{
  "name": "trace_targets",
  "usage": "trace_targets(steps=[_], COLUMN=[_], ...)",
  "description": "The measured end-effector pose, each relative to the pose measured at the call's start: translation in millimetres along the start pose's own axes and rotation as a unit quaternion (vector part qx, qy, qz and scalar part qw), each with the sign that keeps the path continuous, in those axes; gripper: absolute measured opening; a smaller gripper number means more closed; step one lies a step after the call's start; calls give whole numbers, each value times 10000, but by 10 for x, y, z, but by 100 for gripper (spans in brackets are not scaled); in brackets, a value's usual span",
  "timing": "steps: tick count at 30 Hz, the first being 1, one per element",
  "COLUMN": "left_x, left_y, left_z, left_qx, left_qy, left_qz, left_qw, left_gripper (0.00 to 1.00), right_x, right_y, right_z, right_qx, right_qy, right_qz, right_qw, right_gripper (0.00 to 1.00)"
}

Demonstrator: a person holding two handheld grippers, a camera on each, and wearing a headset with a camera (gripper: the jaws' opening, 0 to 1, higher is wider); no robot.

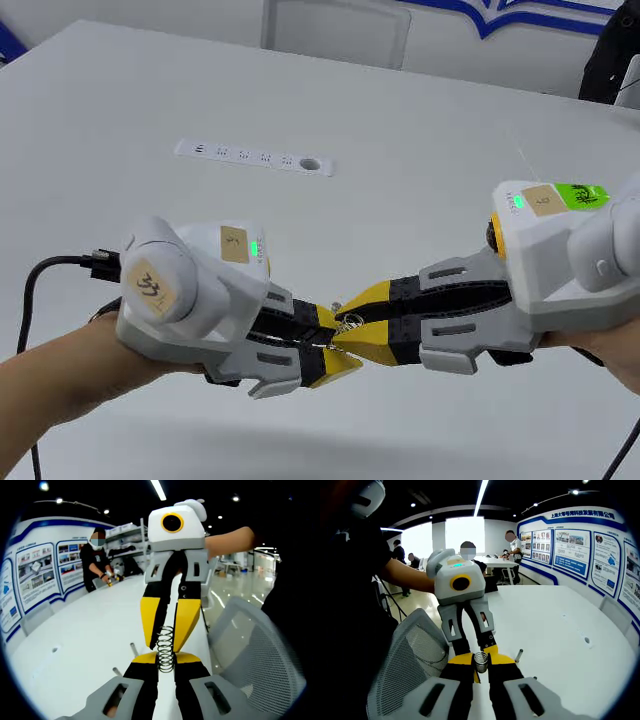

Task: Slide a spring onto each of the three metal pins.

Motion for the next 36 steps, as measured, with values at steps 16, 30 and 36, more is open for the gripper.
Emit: trace_targets(steps=[16, 30, 36], left_x=[-37, 71, 127], left_y=[64, 162, 204], left_z=[104, 184, 217], left_qx=[-245, -350, -470], left_qy=[457, 704, 557], left_qz=[-243, -218, -59], left_qw=[9984, 9967, 9973], left_gripper=[19, 42, 47], right_x=[-59, 138, 294], right_y=[94, 548, 710], right_z=[-77, -406, -580], right_qx=[247, 1201, 1736], right_qy=[-55, -373, -527], right_qz=[-59, 3, 102], right_qw=[9997, 9921, 9833], right_gripper=[11, 11, 11])
Point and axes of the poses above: the centre of the closed fingertips' face, and the gripper's own axes: y roughly backward along the fingers, z roughly to its left, x roughly out of its underside, the point moved 8 cm from there along y, roughly backward along the fingers, and after that the axes turned 11 degrees about -x, right-handed, at the moved point
